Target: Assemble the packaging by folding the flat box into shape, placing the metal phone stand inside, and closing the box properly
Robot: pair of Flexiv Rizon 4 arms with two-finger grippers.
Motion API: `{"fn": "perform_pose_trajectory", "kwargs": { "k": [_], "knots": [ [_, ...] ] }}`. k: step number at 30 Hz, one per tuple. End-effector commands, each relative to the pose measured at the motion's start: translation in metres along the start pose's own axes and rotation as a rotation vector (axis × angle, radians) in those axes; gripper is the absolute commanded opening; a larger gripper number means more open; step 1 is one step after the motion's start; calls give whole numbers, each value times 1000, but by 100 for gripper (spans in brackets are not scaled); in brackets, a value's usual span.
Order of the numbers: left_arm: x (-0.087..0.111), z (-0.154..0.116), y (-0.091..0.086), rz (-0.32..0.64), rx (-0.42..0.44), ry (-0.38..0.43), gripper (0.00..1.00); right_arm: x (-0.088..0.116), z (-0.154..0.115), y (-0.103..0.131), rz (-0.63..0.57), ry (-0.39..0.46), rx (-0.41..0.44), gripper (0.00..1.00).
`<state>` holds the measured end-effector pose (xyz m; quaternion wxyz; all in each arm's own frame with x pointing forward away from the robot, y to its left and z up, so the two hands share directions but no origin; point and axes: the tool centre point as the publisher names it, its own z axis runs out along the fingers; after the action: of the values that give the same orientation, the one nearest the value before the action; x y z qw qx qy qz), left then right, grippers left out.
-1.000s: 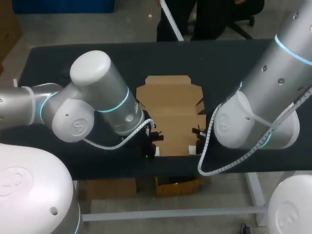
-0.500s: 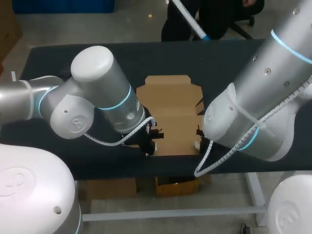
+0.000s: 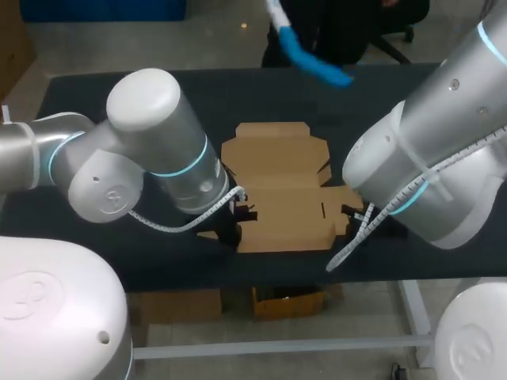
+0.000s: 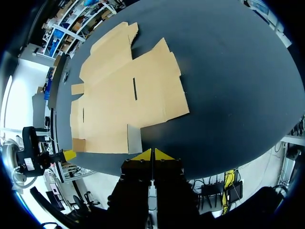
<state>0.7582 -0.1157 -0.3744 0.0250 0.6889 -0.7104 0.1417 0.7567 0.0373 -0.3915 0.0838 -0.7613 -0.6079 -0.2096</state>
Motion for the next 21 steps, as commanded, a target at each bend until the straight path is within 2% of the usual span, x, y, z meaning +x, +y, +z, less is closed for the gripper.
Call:
{"fn": "perform_pose_trajectory", "kwargs": {
  "k": [1,8,21],
  "knots": [
    [-7,-21,7,-14,28,-16,0,-12,-16,5,6,138,12,0],
    [-20,-42,10,-41,53,-31,0,-26,-36,7,24,158,-10,0],
    [-28,-75,23,-59,77,-59,0,-49,-66,-2,44,197,-40,0]
  ]
}}
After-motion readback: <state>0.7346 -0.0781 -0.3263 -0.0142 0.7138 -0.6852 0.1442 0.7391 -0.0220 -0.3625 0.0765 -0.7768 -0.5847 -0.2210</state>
